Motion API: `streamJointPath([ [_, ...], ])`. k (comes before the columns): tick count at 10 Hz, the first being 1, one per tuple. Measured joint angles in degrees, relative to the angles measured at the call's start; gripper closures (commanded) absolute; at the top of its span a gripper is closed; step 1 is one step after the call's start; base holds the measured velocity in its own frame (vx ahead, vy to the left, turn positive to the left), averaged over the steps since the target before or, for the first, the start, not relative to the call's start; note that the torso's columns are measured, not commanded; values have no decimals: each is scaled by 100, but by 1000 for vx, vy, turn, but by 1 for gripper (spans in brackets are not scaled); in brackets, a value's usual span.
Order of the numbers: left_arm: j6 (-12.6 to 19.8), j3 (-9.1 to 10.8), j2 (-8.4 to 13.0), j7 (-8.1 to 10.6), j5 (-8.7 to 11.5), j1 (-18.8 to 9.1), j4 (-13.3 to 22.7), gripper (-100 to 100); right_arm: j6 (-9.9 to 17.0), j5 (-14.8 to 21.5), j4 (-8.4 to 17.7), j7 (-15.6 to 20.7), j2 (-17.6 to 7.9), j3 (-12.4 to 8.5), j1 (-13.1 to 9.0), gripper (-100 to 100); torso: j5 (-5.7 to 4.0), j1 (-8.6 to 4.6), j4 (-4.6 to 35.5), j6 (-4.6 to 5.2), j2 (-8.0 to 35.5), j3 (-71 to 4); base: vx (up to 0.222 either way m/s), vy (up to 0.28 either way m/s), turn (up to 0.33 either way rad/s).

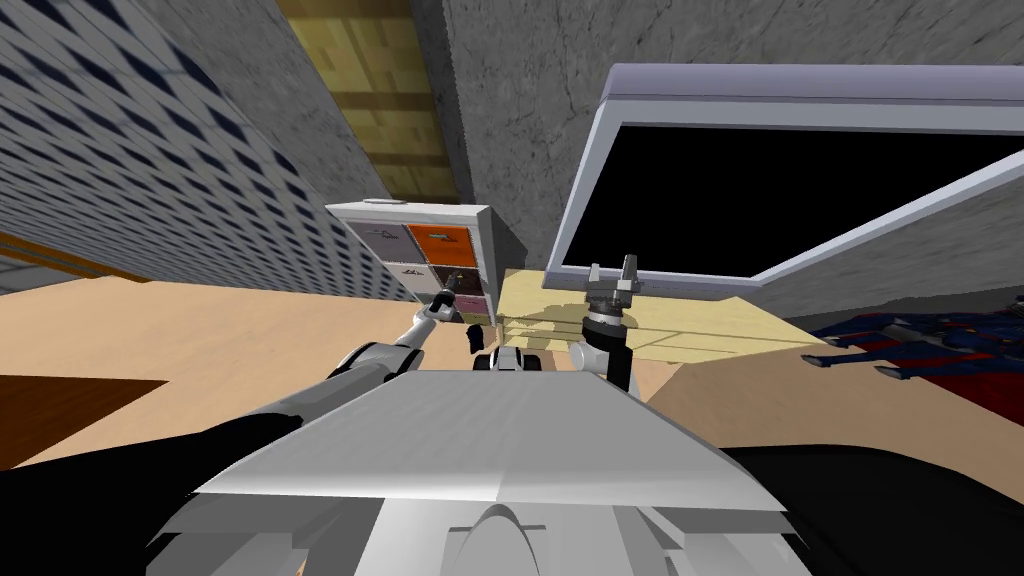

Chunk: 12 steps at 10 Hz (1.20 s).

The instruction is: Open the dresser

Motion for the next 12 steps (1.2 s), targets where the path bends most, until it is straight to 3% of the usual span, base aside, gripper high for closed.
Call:
streamJointPath([
  [12, 1219, -330, 261, 546, -59, -511, 14, -100, 0, 0, 0, 0, 0, 0, 1, 0, 0, -4, -1, -1, -4, -2, -37, 49, -49],
])
